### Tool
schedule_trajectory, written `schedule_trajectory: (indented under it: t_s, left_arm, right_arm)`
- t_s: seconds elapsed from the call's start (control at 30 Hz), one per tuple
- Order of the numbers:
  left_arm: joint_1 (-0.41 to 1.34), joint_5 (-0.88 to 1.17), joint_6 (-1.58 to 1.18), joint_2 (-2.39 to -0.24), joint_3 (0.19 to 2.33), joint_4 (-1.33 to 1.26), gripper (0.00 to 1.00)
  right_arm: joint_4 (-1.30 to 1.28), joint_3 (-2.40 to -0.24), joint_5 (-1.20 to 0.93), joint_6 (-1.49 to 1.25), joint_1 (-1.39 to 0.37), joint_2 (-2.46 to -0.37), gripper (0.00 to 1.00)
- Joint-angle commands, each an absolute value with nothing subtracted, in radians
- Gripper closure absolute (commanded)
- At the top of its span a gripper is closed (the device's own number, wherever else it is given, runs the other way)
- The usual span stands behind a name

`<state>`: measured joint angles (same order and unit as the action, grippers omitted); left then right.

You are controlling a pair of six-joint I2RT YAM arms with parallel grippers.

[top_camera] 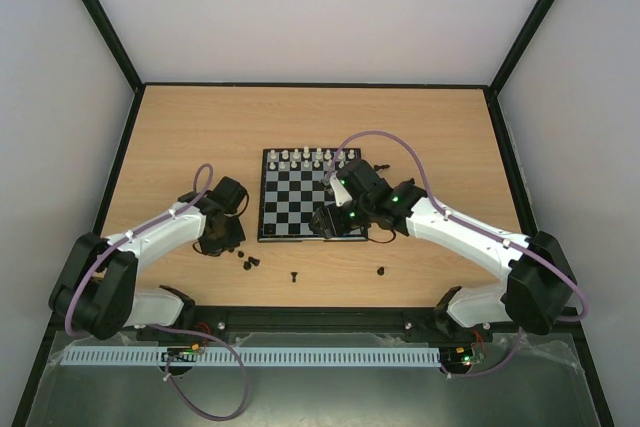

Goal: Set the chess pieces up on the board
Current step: Pick up the chess piece at the center of the board.

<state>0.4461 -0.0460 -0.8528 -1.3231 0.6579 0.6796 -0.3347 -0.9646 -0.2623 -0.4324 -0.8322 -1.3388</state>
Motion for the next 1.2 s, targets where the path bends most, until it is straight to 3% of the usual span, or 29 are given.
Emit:
schedule_trajectory:
  t_s: [0.0, 0.13, 0.23, 0.47, 0.63, 0.8, 1.0, 1.17]
  left_arm:
    - [0.443, -0.051, -0.839, -1.325, 0.675, 0.718, 0.82]
    - [0.453, -0.048, -0.842, -1.328, 0.668, 0.717, 0.83]
    - [0.459, -0.052, -0.843, -1.327, 0.671, 0.725, 0.75]
    - [0.480, -0.053, -0.860, -1.300, 0.670, 0.755, 0.70]
    - [0.483, -0.047, -0.862, -1.296, 0.653, 0.748, 0.78]
    - [0.484, -0.050, -0.849, -1.309, 0.667, 0.746, 0.97]
    - [0.485, -0.088, -0.789, -1.335, 0.778, 0.815, 0.98]
    - [0.497, -0.111, -0.678, -1.441, 1.052, 0.943, 0.97]
  right_arm:
    - [-0.338, -0.950, -0.274, -0.421, -0.841, -1.350, 0.41]
    - [-0.339, -0.951, -0.274, -0.421, -0.843, -1.354, 0.41]
    - [-0.338, -0.950, -0.275, -0.420, -0.844, -1.357, 0.41]
    - [-0.338, -0.948, -0.272, -0.420, -0.847, -1.361, 0.41]
    - [-0.339, -0.949, -0.269, -0.420, -0.849, -1.361, 0.41]
    - [-0.341, -0.947, -0.269, -0.421, -0.853, -1.358, 0.41]
    - [-0.346, -0.947, -0.256, -0.420, -0.853, -1.346, 0.41]
    - [-0.358, -0.951, -0.231, -0.422, -0.853, -1.327, 0.41]
